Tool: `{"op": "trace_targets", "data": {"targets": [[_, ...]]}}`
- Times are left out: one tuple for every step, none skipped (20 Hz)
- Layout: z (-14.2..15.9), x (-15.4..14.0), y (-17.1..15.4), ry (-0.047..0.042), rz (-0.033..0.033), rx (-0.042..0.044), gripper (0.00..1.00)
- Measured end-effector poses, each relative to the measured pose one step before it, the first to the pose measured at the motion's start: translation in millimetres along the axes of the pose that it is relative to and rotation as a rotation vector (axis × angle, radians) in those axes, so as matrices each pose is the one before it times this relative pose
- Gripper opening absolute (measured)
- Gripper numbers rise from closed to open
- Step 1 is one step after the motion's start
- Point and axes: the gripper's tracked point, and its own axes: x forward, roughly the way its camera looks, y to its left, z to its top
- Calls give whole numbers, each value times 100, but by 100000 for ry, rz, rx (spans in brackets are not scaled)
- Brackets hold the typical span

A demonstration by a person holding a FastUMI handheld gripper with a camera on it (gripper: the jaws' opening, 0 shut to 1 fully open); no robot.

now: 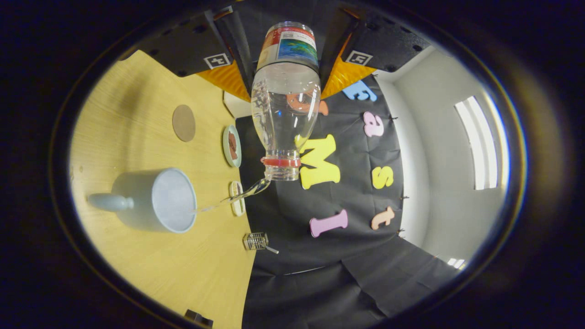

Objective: Take the bottle from table, then pour the juice into the cup, finally place the bottle on the coaster

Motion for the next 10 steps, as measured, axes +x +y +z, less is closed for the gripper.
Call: {"op": "trace_targets", "data": {"targets": [[73,-15,151,151,228,-243,76],[-47,-57,53,5,362,-117,76],[95,-11,231,-286,474,340,76],[-34,72,155,-17,365,507,76],[-175,-78,441,163,496,151,76],[-66,-39,276,46,353,-204,76],[-86,-65,260,324,-15,-333,76],[-141,15,134,320,159,-102,76],[-83,3,387,142,469,129,76],[30,-166,320,246,1207,271,76]]}}
